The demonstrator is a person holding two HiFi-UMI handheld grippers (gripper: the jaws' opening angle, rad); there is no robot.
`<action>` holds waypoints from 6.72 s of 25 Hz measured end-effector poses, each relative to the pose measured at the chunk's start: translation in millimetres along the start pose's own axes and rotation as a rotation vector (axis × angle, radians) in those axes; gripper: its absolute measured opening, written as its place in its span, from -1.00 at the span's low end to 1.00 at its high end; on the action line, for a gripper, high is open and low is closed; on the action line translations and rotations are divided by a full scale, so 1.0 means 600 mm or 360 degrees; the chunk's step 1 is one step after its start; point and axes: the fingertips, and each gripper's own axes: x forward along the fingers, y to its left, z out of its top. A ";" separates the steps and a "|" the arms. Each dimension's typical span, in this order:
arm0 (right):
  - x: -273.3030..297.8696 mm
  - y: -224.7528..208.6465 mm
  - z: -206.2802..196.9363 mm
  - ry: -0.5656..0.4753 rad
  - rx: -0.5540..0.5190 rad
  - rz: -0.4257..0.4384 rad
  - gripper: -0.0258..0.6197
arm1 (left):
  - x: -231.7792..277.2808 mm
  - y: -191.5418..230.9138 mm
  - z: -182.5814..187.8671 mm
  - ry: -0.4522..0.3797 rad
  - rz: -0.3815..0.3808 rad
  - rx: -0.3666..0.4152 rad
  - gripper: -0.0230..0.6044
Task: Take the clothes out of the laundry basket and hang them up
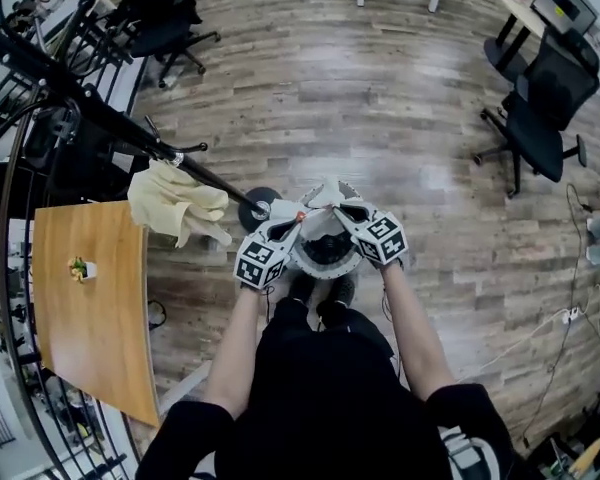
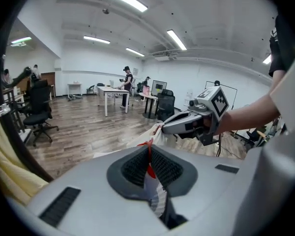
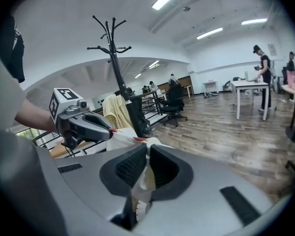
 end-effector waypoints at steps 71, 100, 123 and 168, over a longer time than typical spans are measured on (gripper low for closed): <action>0.428 0.150 0.499 -0.0140 -0.0689 0.0591 -0.83 | -0.311 0.444 0.232 -0.0523 0.0918 -0.0123 -0.83; 0.504 0.143 0.447 0.0018 -0.0484 0.0741 -0.71 | -0.305 0.490 0.178 -0.0427 0.1024 -0.0146 -0.82; 0.457 0.062 0.391 0.0172 -0.0346 0.0703 -0.42 | -0.292 0.455 0.144 -0.0388 0.1030 -0.0207 -0.36; 0.083 0.100 0.221 -0.0120 -0.0523 0.0455 -0.90 | -0.255 0.152 0.090 -0.0468 0.0744 -0.0116 -0.86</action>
